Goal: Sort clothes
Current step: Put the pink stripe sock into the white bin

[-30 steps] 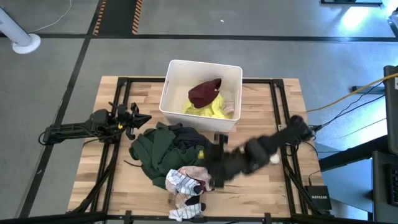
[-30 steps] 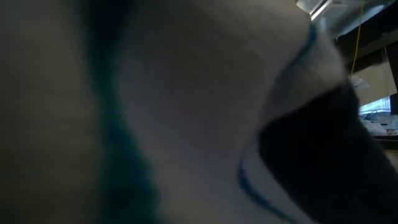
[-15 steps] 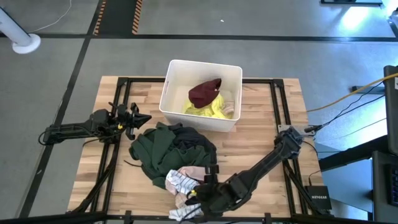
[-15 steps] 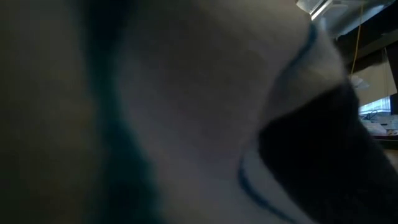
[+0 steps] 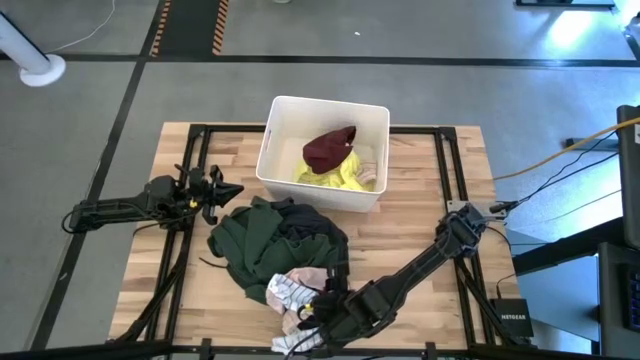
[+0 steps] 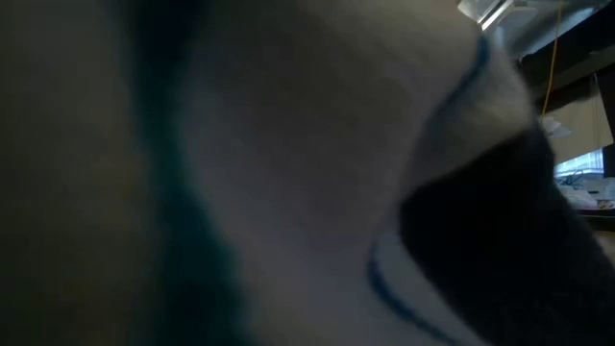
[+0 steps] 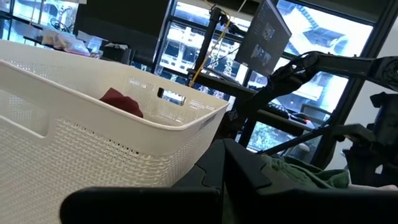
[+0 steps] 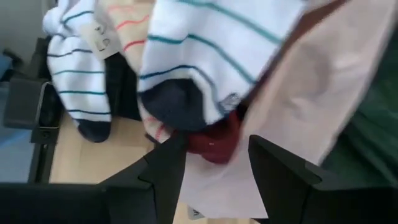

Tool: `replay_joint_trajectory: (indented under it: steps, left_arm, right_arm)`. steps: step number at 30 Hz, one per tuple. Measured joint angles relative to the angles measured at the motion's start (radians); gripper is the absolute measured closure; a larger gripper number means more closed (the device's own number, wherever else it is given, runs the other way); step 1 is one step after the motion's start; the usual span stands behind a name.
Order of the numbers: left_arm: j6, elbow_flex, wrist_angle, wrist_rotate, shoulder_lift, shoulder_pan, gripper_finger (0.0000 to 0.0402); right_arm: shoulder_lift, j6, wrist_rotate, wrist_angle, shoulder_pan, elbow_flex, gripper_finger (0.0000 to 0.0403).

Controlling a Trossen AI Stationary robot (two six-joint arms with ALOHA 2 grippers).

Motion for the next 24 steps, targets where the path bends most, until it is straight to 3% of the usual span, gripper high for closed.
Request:
replay_joint_trajectory:
  steps: [4, 12, 24]
  left_arm:
    - [0.000, 0.000, 0.000, 0.000, 0.000, 0.000, 0.0401]
    - [0.000, 0.000, -0.001, 0.000, 0.000, 0.000, 0.0402]
    - [0.005, 0.000, -0.004, 0.000, 0.000, 0.000, 0.0402]
  right_arm:
    - [0.006, 0.000, -0.030, -0.003, 0.002, -0.001, 0.0256]
    - [0.004, -0.013, -0.030, -0.005, 0.000, -0.001, 0.0389]
    - [-0.043, 0.009, -0.007, -0.079, -0.003, 0.093, 0.0393]
